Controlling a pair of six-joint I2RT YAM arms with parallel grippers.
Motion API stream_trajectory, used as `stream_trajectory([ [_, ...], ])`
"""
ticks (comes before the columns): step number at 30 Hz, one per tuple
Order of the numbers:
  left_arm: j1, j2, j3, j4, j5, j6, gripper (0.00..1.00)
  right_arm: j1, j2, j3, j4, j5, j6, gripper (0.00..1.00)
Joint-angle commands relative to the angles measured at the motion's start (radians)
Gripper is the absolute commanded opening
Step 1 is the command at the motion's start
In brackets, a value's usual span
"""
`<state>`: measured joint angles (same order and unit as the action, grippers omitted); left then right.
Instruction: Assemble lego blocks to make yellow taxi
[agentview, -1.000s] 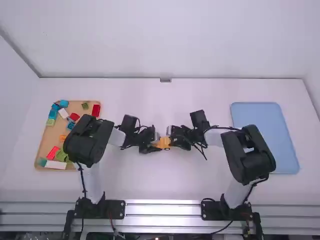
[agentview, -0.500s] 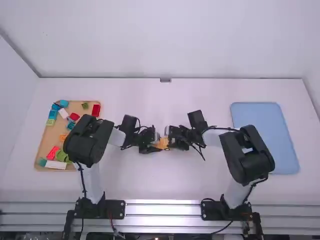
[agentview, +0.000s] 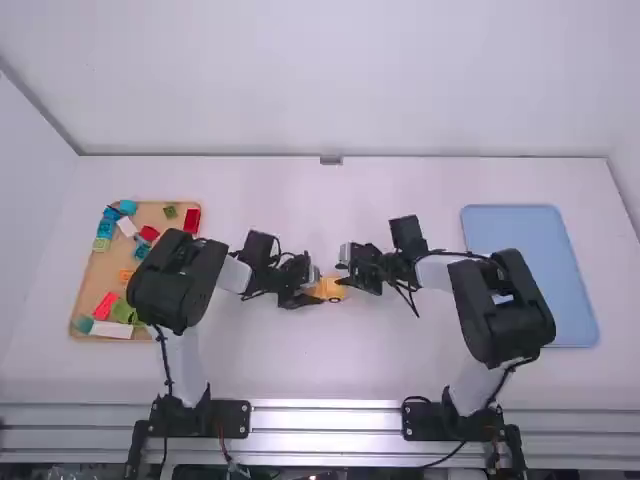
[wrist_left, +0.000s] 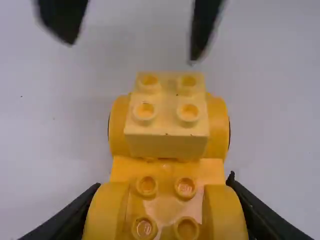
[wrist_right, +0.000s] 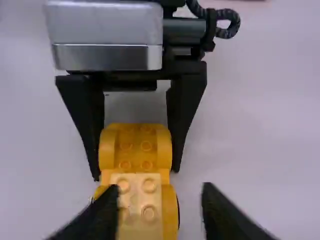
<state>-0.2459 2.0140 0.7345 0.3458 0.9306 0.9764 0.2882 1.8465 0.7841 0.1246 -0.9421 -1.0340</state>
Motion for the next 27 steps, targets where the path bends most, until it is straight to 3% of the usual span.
stream_trajectory([
  [1,-0.008,0.015,-0.023,-0.019,-0.032,-0.018,0.27,0.003,0.013,0.000,-0.022,-0.020,-0.011,0.17],
  [2,-0.008,0.015,-0.023,-0.019,-0.032,-0.018,0.27,0.014,0.013,0.000,-0.045,0.029,-0.010,0.05],
  [4,-0.008,0.015,-0.023,-0.017,-0.031,-0.019,0.27,0.036,0.013,0.000,-0.081,0.100,-0.010,0.00],
  [12,-0.008,0.015,-0.022,-0.017,-0.031,-0.019,0.27,0.156,0.013,0.001,-0.120,0.334,0.093,0.00],
  [16,-0.008,0.015,-0.023,-0.017,-0.031,-0.019,0.27,0.181,0.013,0.002,-0.172,0.400,0.095,0.00],
  [22,-0.009,0.015,-0.023,-0.019,-0.031,-0.019,0.23,0.167,0.013,0.001,-0.271,0.442,0.095,0.00],
  [27,-0.009,0.015,-0.023,-0.019,-0.031,-0.019,0.24,0.143,0.004,0.002,-0.213,0.354,0.065,0.03],
])
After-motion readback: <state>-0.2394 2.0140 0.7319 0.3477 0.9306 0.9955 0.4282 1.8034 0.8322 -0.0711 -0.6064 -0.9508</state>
